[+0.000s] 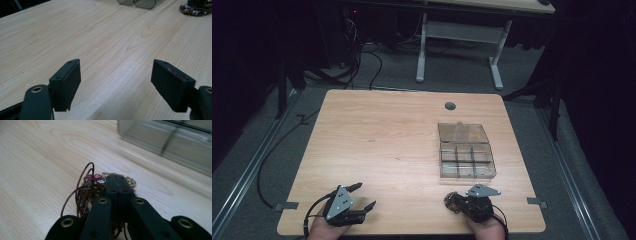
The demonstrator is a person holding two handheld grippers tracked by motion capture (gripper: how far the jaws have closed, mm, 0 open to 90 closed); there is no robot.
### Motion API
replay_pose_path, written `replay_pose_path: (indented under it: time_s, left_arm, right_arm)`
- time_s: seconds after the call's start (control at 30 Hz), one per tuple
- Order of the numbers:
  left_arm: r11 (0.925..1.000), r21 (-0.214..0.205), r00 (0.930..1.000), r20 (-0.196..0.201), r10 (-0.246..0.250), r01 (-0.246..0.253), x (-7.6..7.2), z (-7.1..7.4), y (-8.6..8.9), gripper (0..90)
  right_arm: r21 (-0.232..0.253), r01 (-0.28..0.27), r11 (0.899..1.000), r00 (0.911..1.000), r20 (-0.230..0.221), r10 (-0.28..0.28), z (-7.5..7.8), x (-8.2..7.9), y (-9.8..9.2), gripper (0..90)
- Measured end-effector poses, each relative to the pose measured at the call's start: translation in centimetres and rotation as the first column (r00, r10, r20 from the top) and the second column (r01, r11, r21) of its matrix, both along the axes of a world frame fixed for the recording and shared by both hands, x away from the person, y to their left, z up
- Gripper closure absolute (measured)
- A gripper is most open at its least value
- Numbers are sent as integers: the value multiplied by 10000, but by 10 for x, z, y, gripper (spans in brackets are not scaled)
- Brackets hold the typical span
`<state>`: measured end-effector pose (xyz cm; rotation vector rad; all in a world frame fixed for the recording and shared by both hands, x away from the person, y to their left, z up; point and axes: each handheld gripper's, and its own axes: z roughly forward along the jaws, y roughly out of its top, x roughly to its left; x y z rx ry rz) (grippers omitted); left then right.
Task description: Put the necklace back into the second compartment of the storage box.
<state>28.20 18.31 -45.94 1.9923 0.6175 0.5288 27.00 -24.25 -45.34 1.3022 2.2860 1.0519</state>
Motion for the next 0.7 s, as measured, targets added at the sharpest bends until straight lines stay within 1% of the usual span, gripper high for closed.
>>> replay_pose_path:
  time_s: [0.03,0.1,0.2,0.27,0.3,0.33,0.37,0.4,0.43,0.47,0.5,0.53,0.6,0.63,0.67,0.7]
  left_arm:
    - [10000,-2,10000,-15,-2,2,0,0,0,243]
    - [10000,-25,10000,1,3,-3,0,0,0,243]
    - [10000,6,10000,-28,2,-2,0,0,0,244]
    - [10000,31,10000,-59,15,-15,0,0,0,244]
    - [10000,26,10000,-52,33,-32,0,0,0,244]
    - [10000,26,10000,-38,48,-48,0,0,0,244]
    - [10000,26,10000,-38,48,-48,0,0,0,245]
    - [10000,56,10000,-63,47,-47,1,0,0,245]
    - [10000,77,10000,-50,61,-60,1,0,-1,245]
    - [10000,77,10000,-50,61,-60,1,0,-1,246]
    - [9999,90,10000,-58,58,-58,1,0,-1,246]
    - [9999,74,10000,-22,82,-81,1,0,-1,246]
    - [9999,55,10000,-12,87,-87,0,0,-1,246]
    - [9999,52,10000,-17,95,-95,0,0,-1,246]
    - [9999,47,10000,-21,91,-91,0,0,0,246]
    - [9999,47,10000,-21,91,-91,0,0,0,246]
  right_arm:
    - [41,283,9996,9996,24,-283,0,-1,-7,900]
    - [82,591,9982,9983,-6,-591,0,-2,-14,900]
    - [101,752,9971,9972,-48,-752,0,-4,-21,900]
    - [186,662,9976,9978,-47,-661,1,-5,-23,899]
    - [543,708,9960,9975,2,-709,4,-7,-27,897]
    - [973,997,9902,9938,394,-1040,14,-10,-38,898]
    - [982,1191,9880,9905,574,-1251,16,-12,-44,899]
    - [926,1403,9858,9872,631,-1465,16,-11,-49,900]
    - [814,1534,9848,9857,572,-1583,15,-10,-53,900]
    - [814,1534,9848,9857,572,-1583,15,-10,-53,900]
    - [664,1582,9852,9862,393,-1610,9,-7,-57,900]
    - [675,1562,9854,9870,288,-1584,7,-6,-57,900]
    - [617,1517,9865,9878,263,-1536,6,-5,-56,900]
    - [525,1443,9881,9886,348,-1462,7,-6,-51,898]
    - [570,1320,9896,9895,521,-1349,9,-8,-50,897]
    - [570,1320,9896,9895,521,-1349,9,-8,-50,897]
